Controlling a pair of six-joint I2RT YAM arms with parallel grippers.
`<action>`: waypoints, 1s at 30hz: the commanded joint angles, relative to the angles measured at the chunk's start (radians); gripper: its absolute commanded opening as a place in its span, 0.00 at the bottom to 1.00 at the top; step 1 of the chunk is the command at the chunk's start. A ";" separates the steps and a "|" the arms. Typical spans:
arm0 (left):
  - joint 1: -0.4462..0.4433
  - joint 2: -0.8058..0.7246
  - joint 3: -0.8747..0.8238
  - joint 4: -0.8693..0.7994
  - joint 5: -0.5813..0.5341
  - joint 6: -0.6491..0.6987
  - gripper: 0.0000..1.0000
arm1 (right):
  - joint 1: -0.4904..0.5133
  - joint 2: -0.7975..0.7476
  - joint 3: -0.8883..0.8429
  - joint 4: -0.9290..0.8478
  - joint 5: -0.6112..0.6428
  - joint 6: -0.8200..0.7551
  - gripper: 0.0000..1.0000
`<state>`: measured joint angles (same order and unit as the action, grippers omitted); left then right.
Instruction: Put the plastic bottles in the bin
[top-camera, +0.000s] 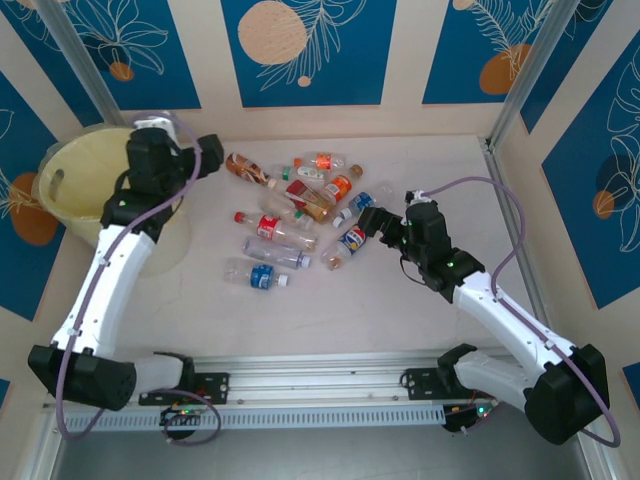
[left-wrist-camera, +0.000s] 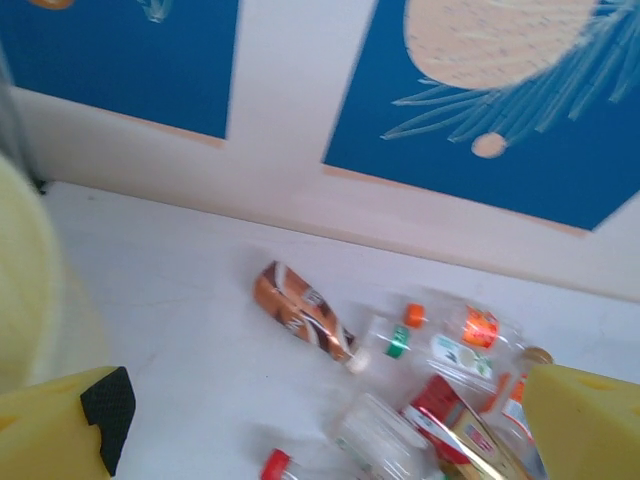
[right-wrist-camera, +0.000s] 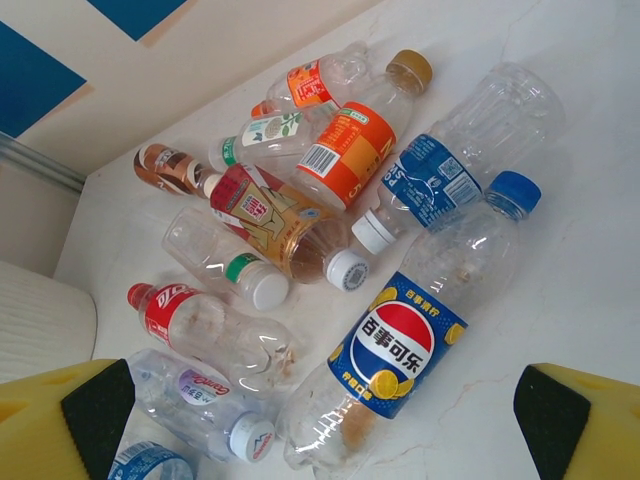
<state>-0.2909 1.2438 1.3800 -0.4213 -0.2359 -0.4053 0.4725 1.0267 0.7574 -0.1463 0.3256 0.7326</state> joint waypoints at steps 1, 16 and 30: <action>-0.100 -0.035 -0.064 0.010 -0.151 -0.102 1.00 | -0.006 -0.029 0.003 -0.002 0.017 0.016 1.00; -0.261 -0.058 -0.376 -0.228 -0.254 -0.938 1.00 | -0.011 -0.039 -0.018 -0.009 0.035 0.015 1.00; -0.261 0.101 -0.481 -0.300 0.053 -1.276 1.00 | -0.012 -0.039 -0.018 -0.042 0.035 0.018 0.99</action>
<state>-0.5465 1.3346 0.9127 -0.6998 -0.2394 -1.5501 0.4633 1.0088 0.7444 -0.1745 0.3405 0.7403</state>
